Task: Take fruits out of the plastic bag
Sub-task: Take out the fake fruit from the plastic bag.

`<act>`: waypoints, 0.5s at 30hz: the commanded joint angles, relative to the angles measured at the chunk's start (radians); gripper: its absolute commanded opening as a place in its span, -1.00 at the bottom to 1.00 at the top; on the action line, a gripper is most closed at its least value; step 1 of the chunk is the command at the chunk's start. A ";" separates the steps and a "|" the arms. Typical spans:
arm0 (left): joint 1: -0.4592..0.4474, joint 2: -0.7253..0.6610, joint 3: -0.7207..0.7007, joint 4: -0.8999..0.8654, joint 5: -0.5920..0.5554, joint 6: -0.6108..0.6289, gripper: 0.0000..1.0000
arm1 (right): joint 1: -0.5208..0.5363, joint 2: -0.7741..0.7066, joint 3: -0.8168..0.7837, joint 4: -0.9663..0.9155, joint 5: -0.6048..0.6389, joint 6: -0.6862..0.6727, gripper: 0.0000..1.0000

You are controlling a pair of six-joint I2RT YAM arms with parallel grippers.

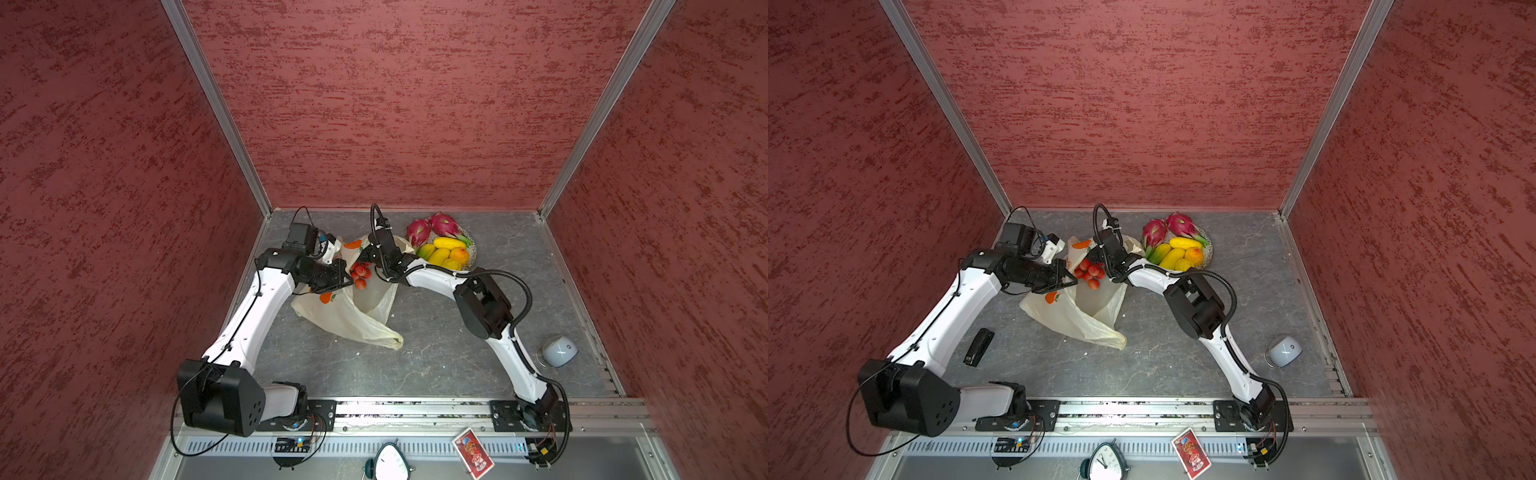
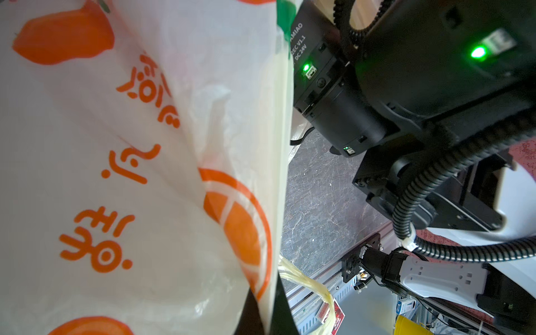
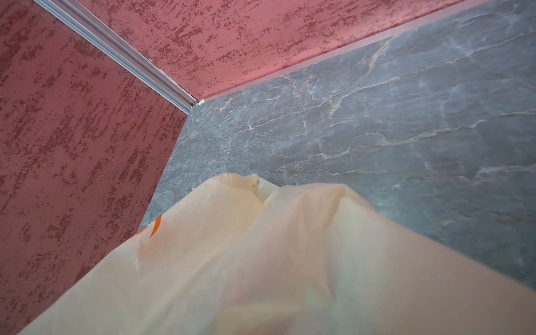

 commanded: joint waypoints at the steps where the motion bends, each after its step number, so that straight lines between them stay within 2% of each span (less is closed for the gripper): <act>1: -0.005 -0.033 -0.023 -0.009 0.012 0.021 -1.00 | -0.028 0.035 0.023 0.046 -0.003 0.002 -0.10; 3: -0.003 -0.039 -0.032 -0.007 0.008 0.022 -1.00 | -0.032 0.039 0.025 0.054 -0.030 -0.012 -0.29; 7: 0.004 -0.036 -0.041 -0.005 0.004 0.022 -1.00 | -0.034 0.010 -0.005 0.084 -0.115 -0.066 -0.98; 11: 0.026 -0.030 -0.041 0.002 0.019 0.014 -1.00 | -0.030 -0.109 -0.151 0.151 -0.211 -0.065 -1.00; 15: 0.058 -0.016 -0.027 0.017 0.020 -0.005 -1.00 | 0.004 -0.319 -0.387 0.247 -0.282 -0.077 -1.00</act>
